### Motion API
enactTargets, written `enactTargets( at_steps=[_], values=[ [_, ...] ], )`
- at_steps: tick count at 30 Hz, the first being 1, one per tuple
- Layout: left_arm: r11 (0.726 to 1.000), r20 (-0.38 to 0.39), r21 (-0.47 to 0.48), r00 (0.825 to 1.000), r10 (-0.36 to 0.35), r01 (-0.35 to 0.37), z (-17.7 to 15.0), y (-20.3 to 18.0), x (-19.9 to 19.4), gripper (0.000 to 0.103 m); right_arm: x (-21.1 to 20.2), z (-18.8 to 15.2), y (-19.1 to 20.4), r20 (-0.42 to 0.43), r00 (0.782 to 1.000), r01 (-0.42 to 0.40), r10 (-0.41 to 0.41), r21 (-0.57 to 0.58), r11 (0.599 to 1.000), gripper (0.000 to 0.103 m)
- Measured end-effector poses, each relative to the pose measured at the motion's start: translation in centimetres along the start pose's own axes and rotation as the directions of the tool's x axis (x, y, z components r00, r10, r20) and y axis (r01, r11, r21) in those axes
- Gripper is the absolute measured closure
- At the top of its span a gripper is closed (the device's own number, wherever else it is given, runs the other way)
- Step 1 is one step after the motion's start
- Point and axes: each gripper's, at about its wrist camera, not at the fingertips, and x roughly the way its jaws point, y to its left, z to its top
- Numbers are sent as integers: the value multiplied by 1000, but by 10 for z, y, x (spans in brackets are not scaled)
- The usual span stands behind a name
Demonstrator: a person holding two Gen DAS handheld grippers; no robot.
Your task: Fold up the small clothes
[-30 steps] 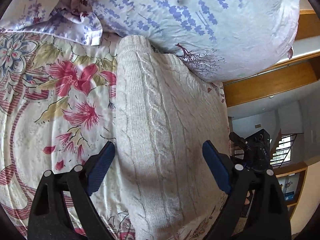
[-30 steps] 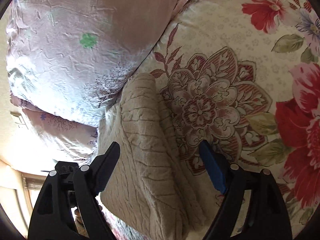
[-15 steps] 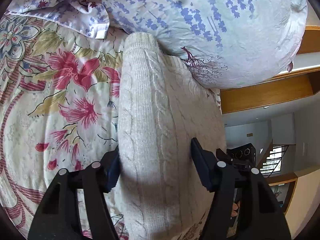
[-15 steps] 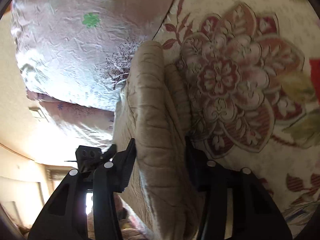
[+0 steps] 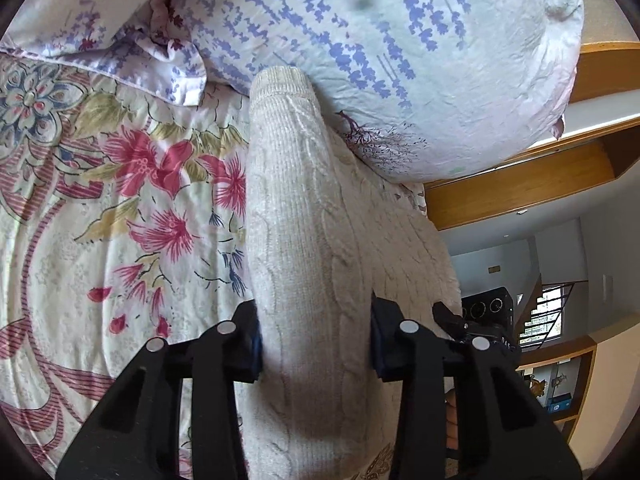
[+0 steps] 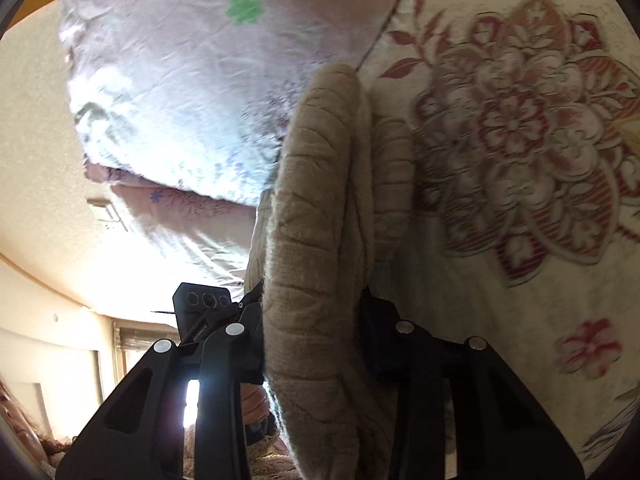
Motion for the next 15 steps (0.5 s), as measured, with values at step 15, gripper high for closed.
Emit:
enactTargets(
  at_steps=[15],
  values=[
    [990,212,68,971,110,-127,-23,33,-136,64,120,-45,89,-160,984,-104,73,-194,976,70]
  ],
)
